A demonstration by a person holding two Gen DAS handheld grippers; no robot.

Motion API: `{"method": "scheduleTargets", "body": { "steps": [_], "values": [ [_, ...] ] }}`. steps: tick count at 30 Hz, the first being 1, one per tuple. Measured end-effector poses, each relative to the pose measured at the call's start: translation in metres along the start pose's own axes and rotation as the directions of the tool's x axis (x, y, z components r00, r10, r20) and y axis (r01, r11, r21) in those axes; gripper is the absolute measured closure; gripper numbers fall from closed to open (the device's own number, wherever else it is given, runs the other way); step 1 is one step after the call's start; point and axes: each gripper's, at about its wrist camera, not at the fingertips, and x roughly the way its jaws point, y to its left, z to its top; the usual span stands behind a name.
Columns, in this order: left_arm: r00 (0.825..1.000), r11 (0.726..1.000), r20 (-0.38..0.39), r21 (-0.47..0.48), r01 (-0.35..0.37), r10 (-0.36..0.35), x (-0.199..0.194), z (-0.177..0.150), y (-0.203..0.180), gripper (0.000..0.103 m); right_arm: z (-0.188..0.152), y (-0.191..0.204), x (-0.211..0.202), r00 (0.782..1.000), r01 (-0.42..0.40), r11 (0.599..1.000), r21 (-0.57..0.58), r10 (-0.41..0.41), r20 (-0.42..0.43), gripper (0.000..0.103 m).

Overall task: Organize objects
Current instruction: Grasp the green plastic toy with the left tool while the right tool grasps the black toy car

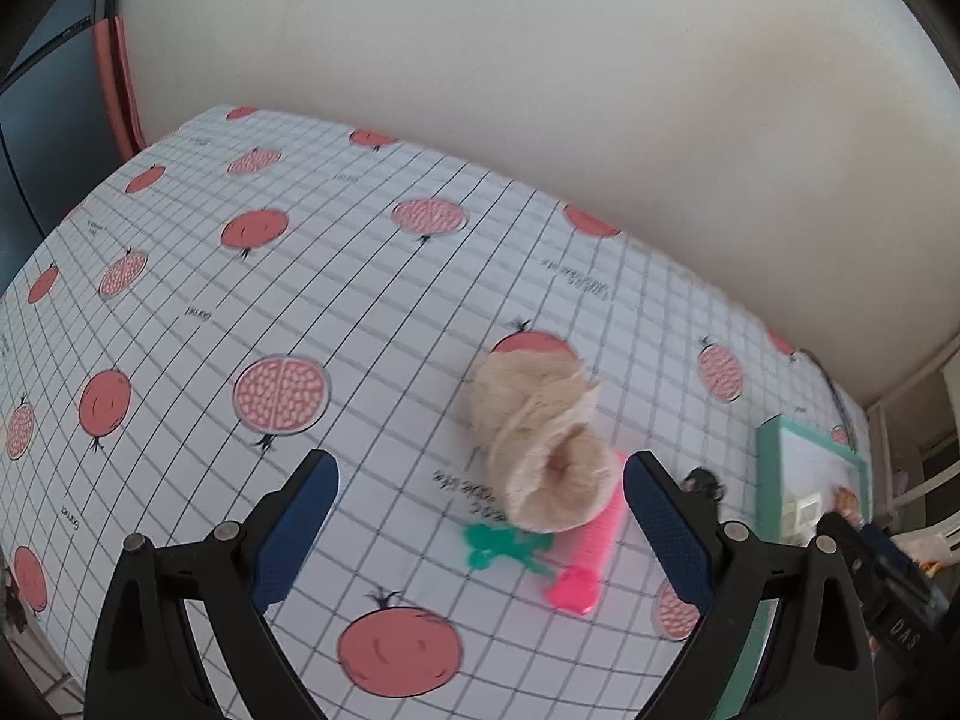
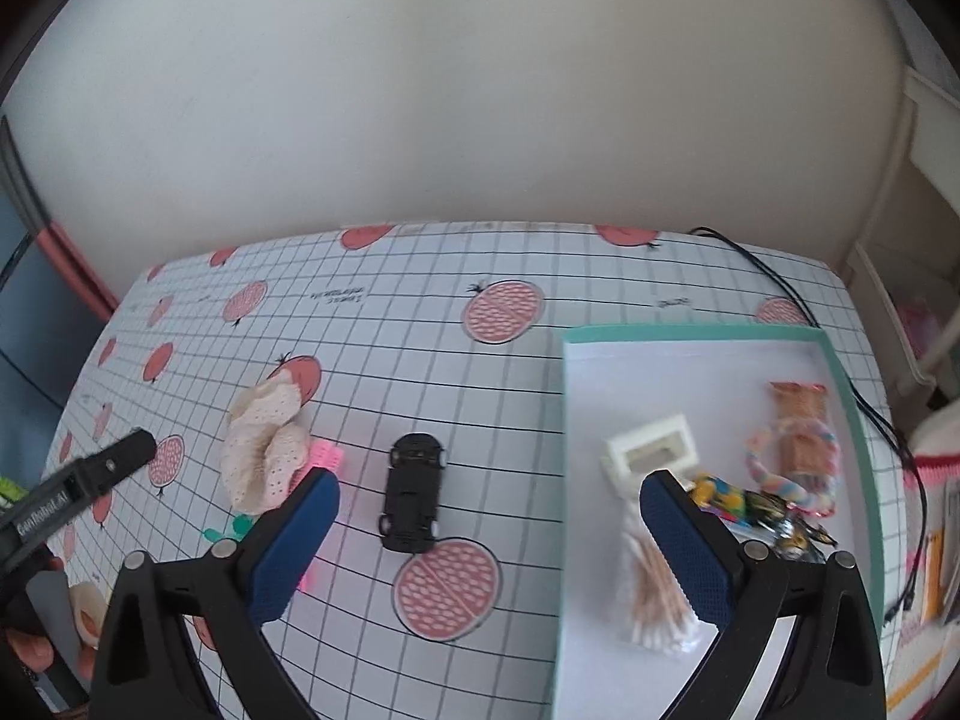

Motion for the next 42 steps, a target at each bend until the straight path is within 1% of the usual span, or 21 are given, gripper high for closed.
{"method": "scheduleTargets", "body": {
  "steps": [2, 4, 6, 8, 10, 12, 14, 17, 21, 24, 27, 31, 36, 39, 42],
  "values": [
    [0.999, 1.000, -0.045, -0.009, -0.002, 0.002, 0.010, -0.004, 0.006, 0.007, 0.001, 0.006, 0.008, 1.000, 0.003, 1.000, -0.013, -0.003, -0.018, 0.005],
    [0.997, 1.000, -0.078, -0.003, 0.010, -0.010, 0.018, -0.007, 0.008, 0.007, 0.000, 0.010, 0.014, 0.999, 0.005, 1.000, -0.027, -0.006, -0.032, 0.006],
    [0.995, 0.999, -0.101, 0.033, 0.022, -0.019, 0.022, -0.009, 0.004, 0.007, -0.001, 0.013, 0.022, 0.999, 0.007, 0.999, -0.034, -0.009, -0.053, 0.009],
    [0.993, 0.996, -0.111, 0.083, 0.034, -0.024, 0.023, -0.012, -0.006, 0.007, -0.002, 0.015, 0.027, 0.998, -0.001, 1.000, -0.029, -0.001, -0.068, 0.015],
    [0.991, 0.992, -0.126, 0.113, 0.052, -0.038, 0.027, -0.015, -0.013, 0.007, 0.000, 0.015, 0.033, 0.997, -0.014, 1.000, -0.020, 0.012, -0.082, 0.016],
    [0.988, 0.989, -0.142, 0.125, 0.076, -0.058, 0.031, -0.017, -0.017, 0.007, 0.002, 0.017, 0.036, 0.996, -0.017, 1.000, -0.026, 0.015, -0.092, 0.019],
    [0.985, 0.988, -0.162, 0.132, 0.082, -0.060, 0.038, -0.020, -0.019, 0.007, 0.004, 0.020, 0.041, 0.994, -0.023, 0.999, -0.040, 0.019, -0.106, 0.021],
    [0.980, 0.990, -0.198, 0.133, 0.057, -0.030, 0.049, -0.024, -0.016, 0.007, 0.005, 0.024, 0.050, 0.991, -0.030, 0.998, -0.053, 0.023, -0.131, 0.023],
    [0.976, 0.994, -0.216, 0.101, 0.032, -0.009, 0.059, -0.027, -0.007, 0.007, 0.002, 0.027, 0.057, 0.989, -0.040, 0.997, -0.061, 0.031, -0.143, 0.023],
    [0.973, 0.992, -0.230, 0.125, -0.003, 0.032, 0.066, -0.030, -0.008, 0.007, -0.001, 0.031, 0.062, 0.988, -0.040, 0.996, -0.074, 0.028, -0.150, 0.023],
    [0.968, 0.992, -0.248, 0.126, 0.002, 0.030, 0.074, -0.033, -0.011, 0.007, -0.002, 0.031, 0.068, 0.987, -0.047, 0.996, -0.075, 0.034, -0.159, 0.023],
    [0.964, 0.986, -0.254, 0.164, -0.034, 0.075, 0.082, -0.036, -0.016, 0.007, -0.005, 0.030, 0.073, 0.985, -0.047, 0.996, -0.074, 0.033, -0.171, 0.023],
    [0.958, 0.984, -0.267, 0.171, -0.058, 0.103, 0.090, -0.039, -0.016, 0.008, -0.009, 0.031, 0.082, 0.981, -0.051, 0.996, -0.074, 0.036, -0.189, 0.023],
    [0.953, 0.980, -0.274, 0.184, -0.079, 0.129, 0.094, -0.041, -0.016, 0.010, -0.011, 0.033, 0.087, 0.980, -0.046, 0.995, -0.083, 0.029, -0.197, 0.023],
    [0.953, 0.976, -0.267, 0.201, -0.087, 0.140, 0.095, -0.041, -0.019, 0.012, -0.012, 0.034, 0.090, 0.979, -0.046, 0.995, -0.084, 0.028, -0.202, 0.023]
  ]
}}
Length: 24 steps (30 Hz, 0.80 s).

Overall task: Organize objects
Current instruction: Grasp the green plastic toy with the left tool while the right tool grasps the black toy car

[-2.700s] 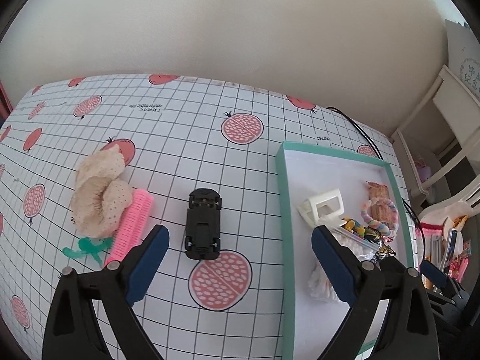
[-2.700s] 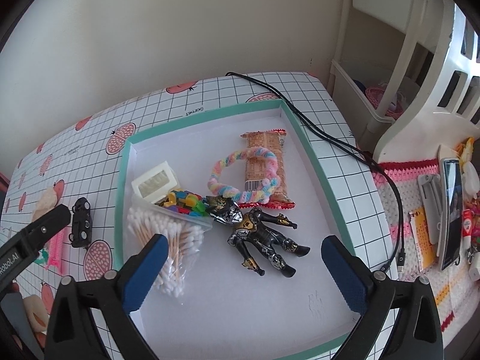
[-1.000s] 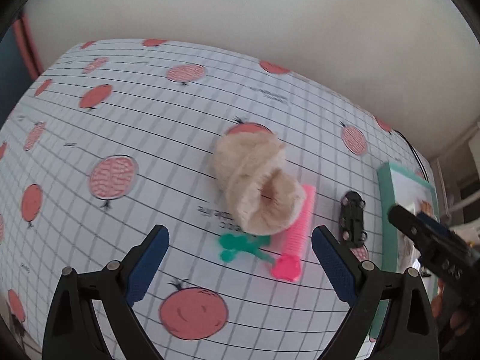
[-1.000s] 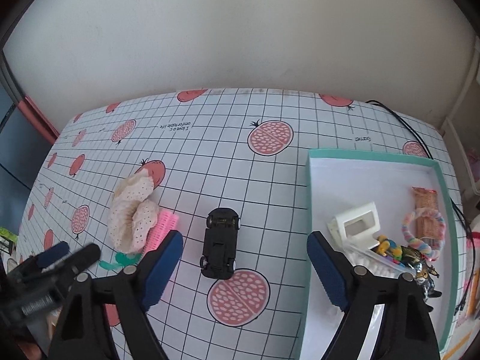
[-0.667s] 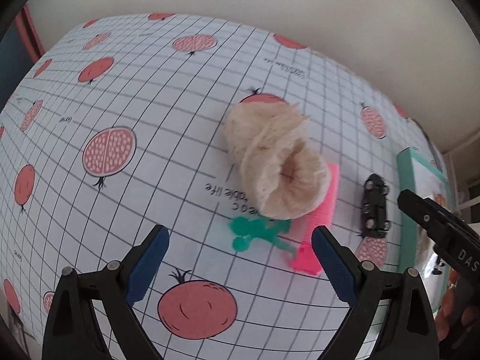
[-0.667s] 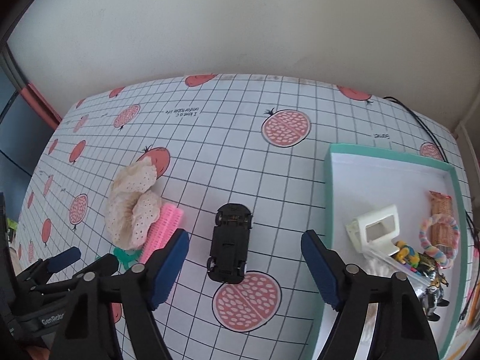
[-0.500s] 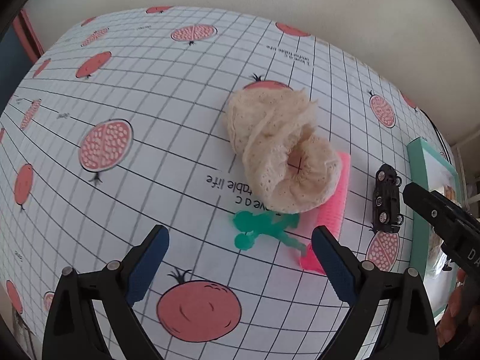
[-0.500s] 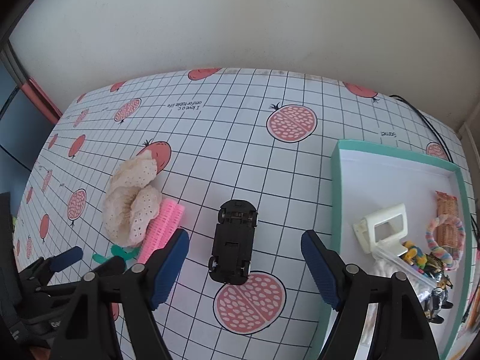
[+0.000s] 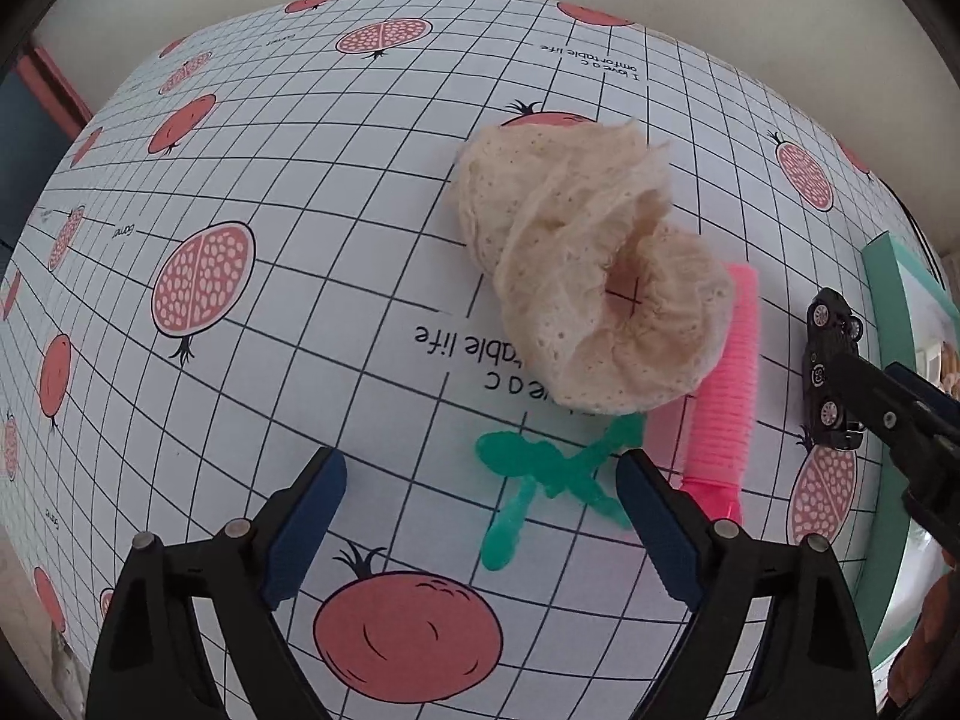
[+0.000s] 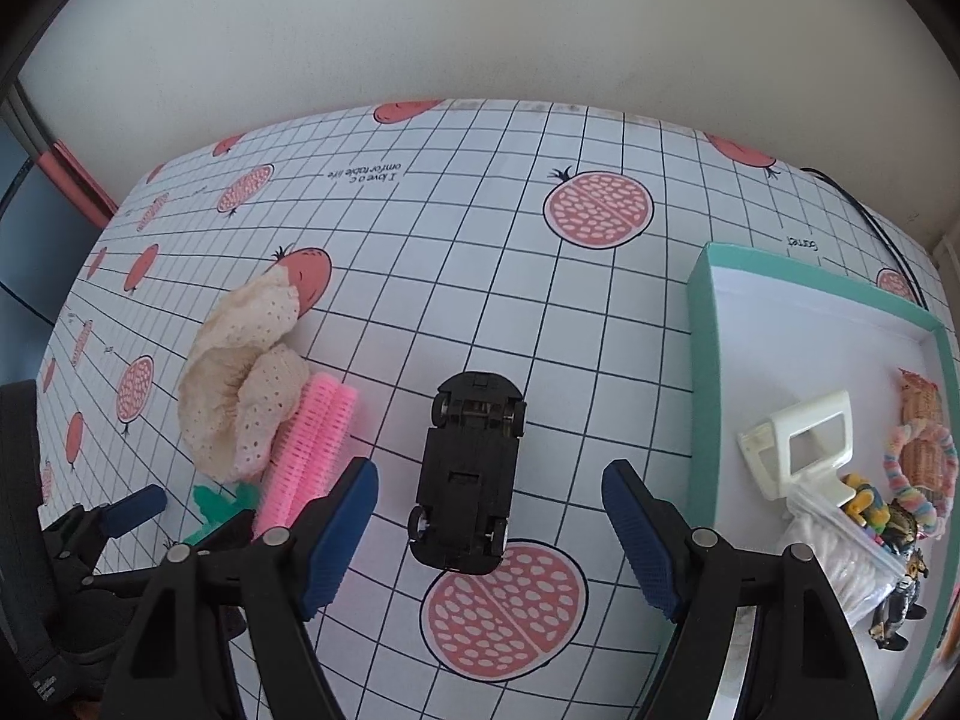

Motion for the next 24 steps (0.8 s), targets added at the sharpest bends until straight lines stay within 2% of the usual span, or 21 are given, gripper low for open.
{"method": "scheduleTargets", "body": {
  "steps": [6, 10, 20, 24],
  "values": [
    [1.000, 1.000, 0.009, 0.009, 0.003, -0.003, -0.002, 0.000, -0.001, 0.015, -0.002, -0.001, 0.005, 1.000, 0.005, 1.000, 0.000, -0.005, -0.008, 0.026],
    [1.000, 1.000, 0.025, 0.018, 0.007, -0.008, -0.006, 0.000, -0.002, 0.029, -0.003, 0.001, 0.008, 1.000, 0.007, 1.000, -0.005, -0.008, -0.015, 0.035],
    [0.999, 1.000, 0.041, 0.024, 0.017, -0.018, -0.012, -0.001, 0.001, 0.054, -0.004, 0.001, 0.013, 1.000, 0.001, 1.000, -0.015, -0.001, -0.029, 0.054],
    [0.999, 0.999, 0.042, 0.026, 0.021, -0.022, -0.013, -0.001, 0.003, 0.055, -0.006, 0.002, 0.015, 0.999, 0.006, 1.000, -0.028, -0.007, -0.035, 0.064]
  ]
}}
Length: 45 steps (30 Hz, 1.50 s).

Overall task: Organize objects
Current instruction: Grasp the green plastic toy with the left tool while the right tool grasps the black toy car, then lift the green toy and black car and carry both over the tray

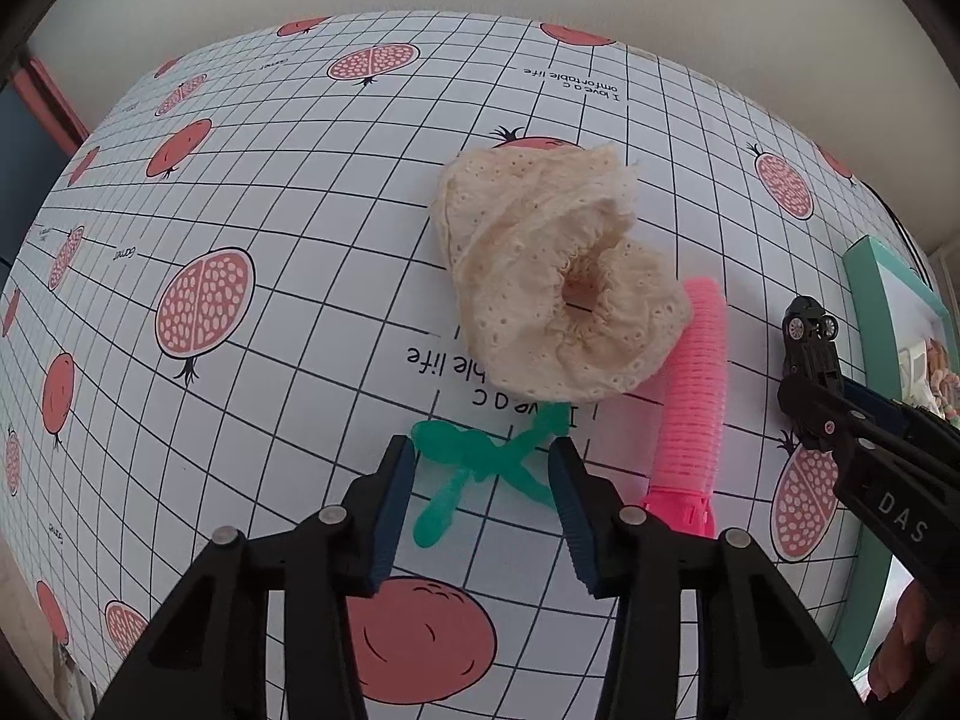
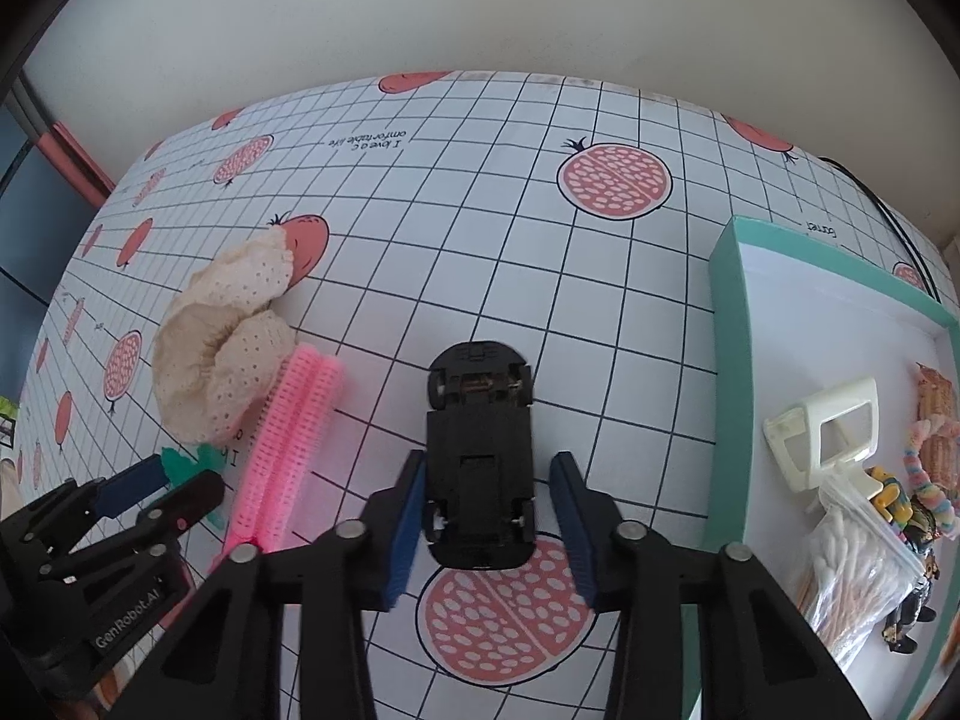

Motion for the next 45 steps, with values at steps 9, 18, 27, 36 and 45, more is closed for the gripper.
{"method": "scheduleTargets", "body": {
  "steps": [9, 18, 27, 36, 45],
  "values": [
    [0.999, 0.999, -0.003, 0.000, 0.034, -0.034, -0.003, -0.001, 0.004, 0.057, -0.001, 0.001, 0.001, 1.000, 0.008, 1.000, -0.006, -0.008, 0.007, 0.067],
    [0.999, 0.999, 0.007, -0.001, 0.040, -0.040, -0.012, -0.001, 0.009, 0.057, 0.007, 0.003, -0.009, 0.999, 0.005, 1.000, -0.005, -0.005, 0.040, 0.067],
    [0.999, 1.000, 0.045, -0.001, 0.030, -0.030, -0.033, 0.006, 0.008, 0.072, 0.010, 0.000, -0.034, 0.996, -0.004, 1.000, -0.005, 0.005, 0.088, 0.067],
    [0.994, 0.999, 0.098, 0.008, 0.054, -0.054, -0.064, -0.004, -0.013, 0.073, 0.010, -0.007, -0.054, 0.993, -0.009, 1.000, 0.005, 0.008, 0.118, 0.067],
    [0.985, 0.996, 0.143, 0.009, 0.092, -0.092, -0.075, 0.006, -0.015, 0.073, 0.010, -0.024, -0.070, 0.990, -0.005, 0.999, 0.032, 0.001, 0.141, 0.067]
  ]
}}
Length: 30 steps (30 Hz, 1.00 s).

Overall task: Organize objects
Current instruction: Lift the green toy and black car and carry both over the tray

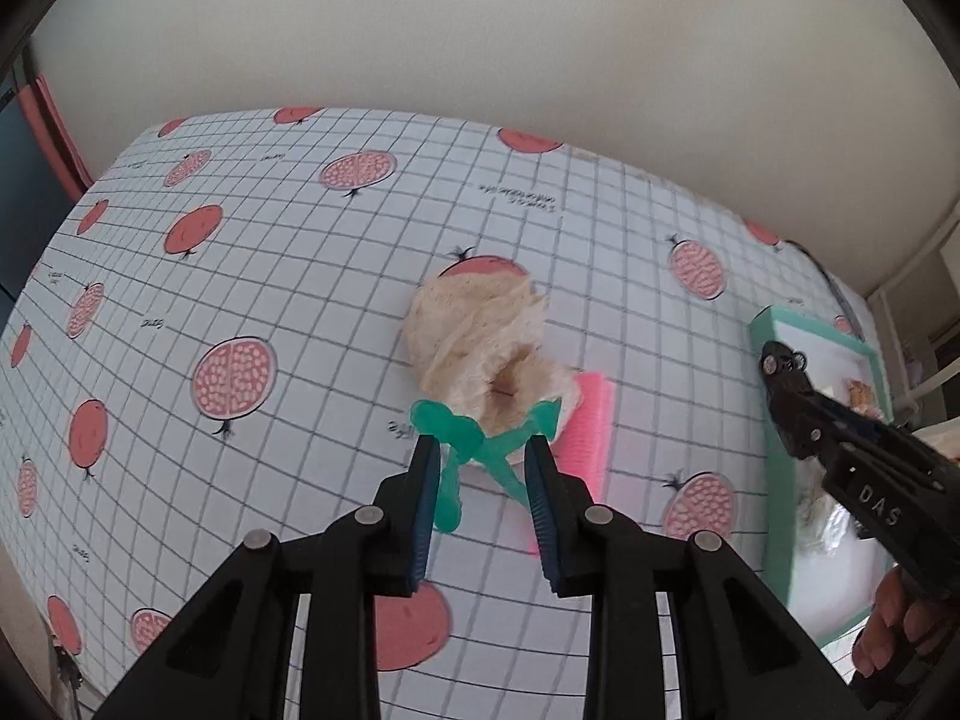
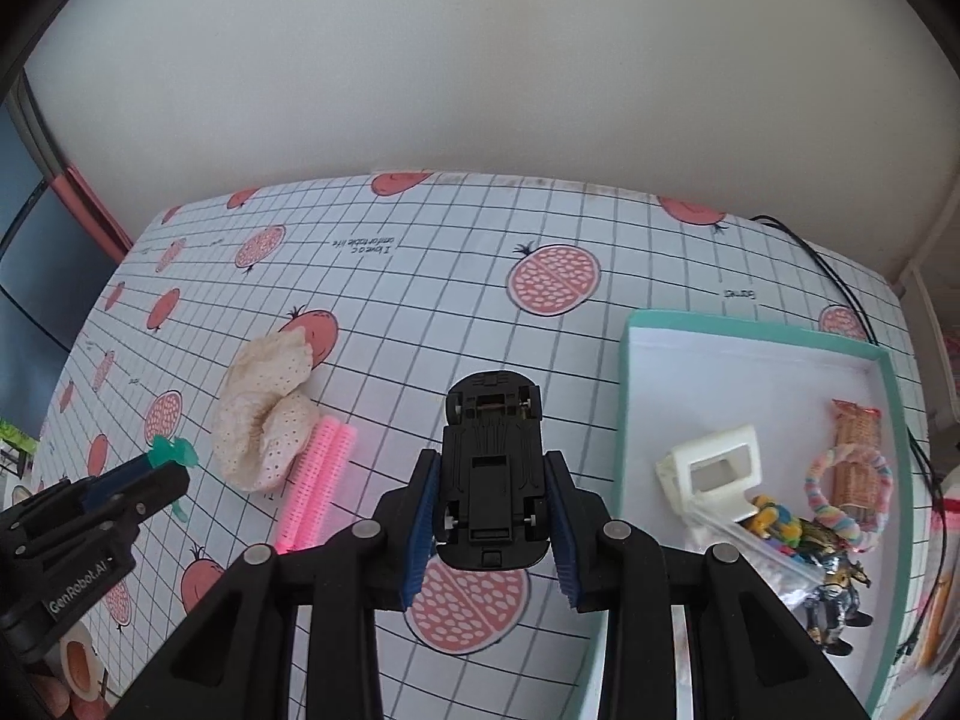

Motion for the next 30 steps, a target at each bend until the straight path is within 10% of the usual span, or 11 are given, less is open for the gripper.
{"method": "scheduleTargets", "body": {
  "steps": [30],
  "values": [
    [0.967, 0.954, 0.051, 0.180, 0.239, -0.251, -0.005, 0.034, -0.144, 0.073, -0.003, -0.158, -0.048, 0.991, 0.124, 0.978, 0.165, -0.132, 0.037, 0.067]
  ]
}}
